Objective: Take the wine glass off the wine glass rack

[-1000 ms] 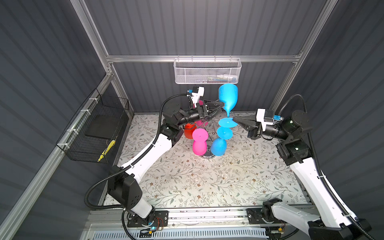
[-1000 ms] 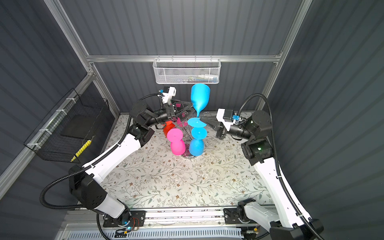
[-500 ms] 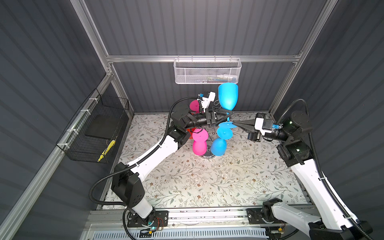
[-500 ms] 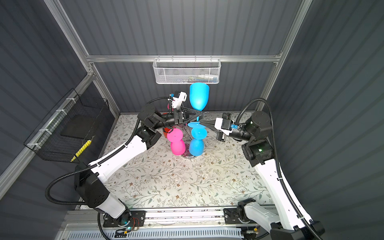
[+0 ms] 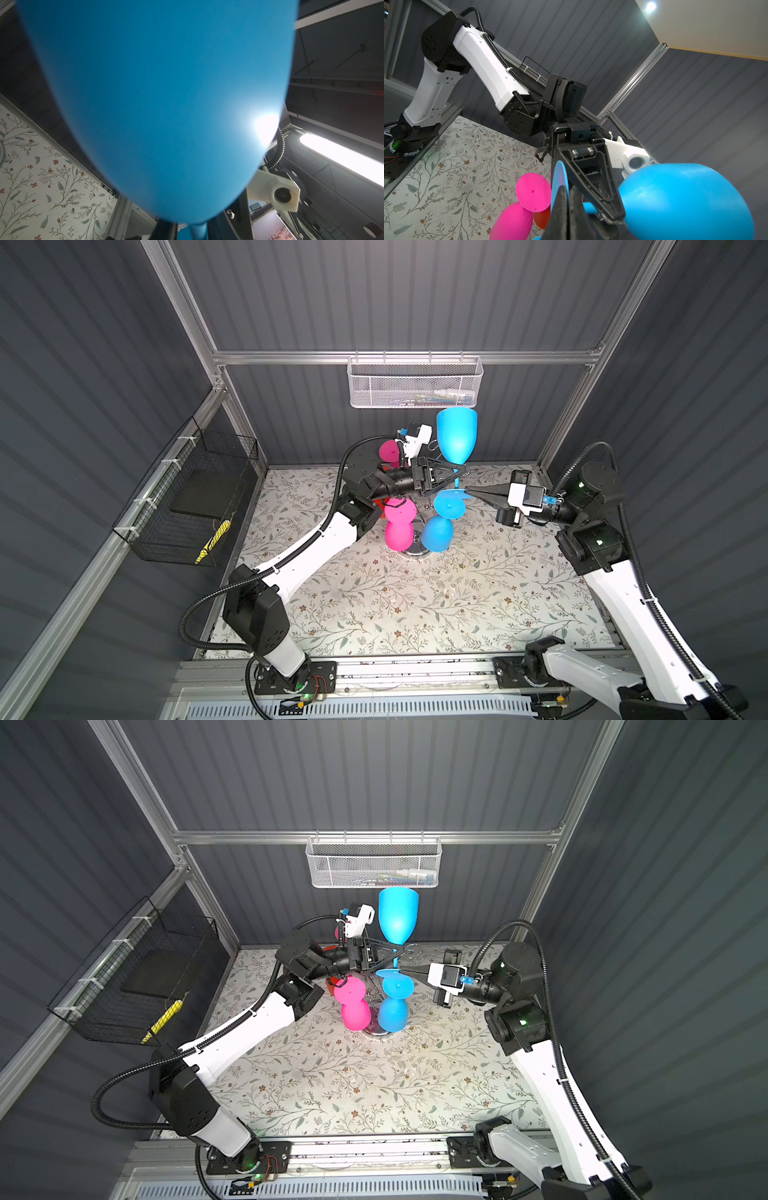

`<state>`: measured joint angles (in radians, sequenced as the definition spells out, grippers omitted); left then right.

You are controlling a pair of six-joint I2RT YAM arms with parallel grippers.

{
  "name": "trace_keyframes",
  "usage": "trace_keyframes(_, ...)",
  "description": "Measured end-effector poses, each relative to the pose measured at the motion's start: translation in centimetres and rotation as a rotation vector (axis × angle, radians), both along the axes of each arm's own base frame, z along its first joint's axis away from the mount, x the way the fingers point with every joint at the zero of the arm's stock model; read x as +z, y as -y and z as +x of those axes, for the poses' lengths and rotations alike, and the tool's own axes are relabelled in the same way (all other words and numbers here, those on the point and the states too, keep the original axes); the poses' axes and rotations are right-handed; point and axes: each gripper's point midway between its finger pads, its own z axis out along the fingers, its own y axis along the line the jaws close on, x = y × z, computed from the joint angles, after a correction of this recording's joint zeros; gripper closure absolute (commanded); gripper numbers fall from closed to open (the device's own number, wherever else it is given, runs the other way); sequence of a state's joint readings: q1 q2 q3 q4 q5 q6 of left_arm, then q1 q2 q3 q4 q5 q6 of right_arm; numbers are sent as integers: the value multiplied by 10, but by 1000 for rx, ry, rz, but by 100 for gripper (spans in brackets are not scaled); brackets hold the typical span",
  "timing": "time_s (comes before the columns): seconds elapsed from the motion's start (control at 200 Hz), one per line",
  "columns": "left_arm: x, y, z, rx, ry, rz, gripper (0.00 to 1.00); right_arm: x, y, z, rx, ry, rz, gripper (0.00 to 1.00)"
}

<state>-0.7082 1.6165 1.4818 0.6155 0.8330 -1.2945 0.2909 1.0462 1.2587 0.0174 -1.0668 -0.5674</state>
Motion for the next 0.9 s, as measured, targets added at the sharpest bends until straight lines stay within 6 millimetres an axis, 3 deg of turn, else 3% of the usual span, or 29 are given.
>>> trace_keyframes(0.23,-4,0,-1,-8,-7,3,99,-3,1,4,-27,14,-16,100)
trace_keyframes(0.325,-8,1,1,-2,-16,3,100,-7,0,5,-32,10,-26,100)
trace_keyframes(0.44,-10,0,5,21,-19,-6,100,-9,0,6,-39,0,-32,50)
trace_keyframes(0.46,-10,0,6,27,-20,-8,100,-9,-1,5,-37,-1,-31,31)
trace_keyframes(0.475,-10,0,7,34,-22,-11,100,-9,-1,5,-36,0,-31,7)
trace_keyframes(0.49,-10,0,8,39,-23,-13,100,-9,-1,4,-36,2,-31,2)
trace_keyframes(0.9,3,-9,25,170,45,-71,100,3,14,0,-161,77,98,1)
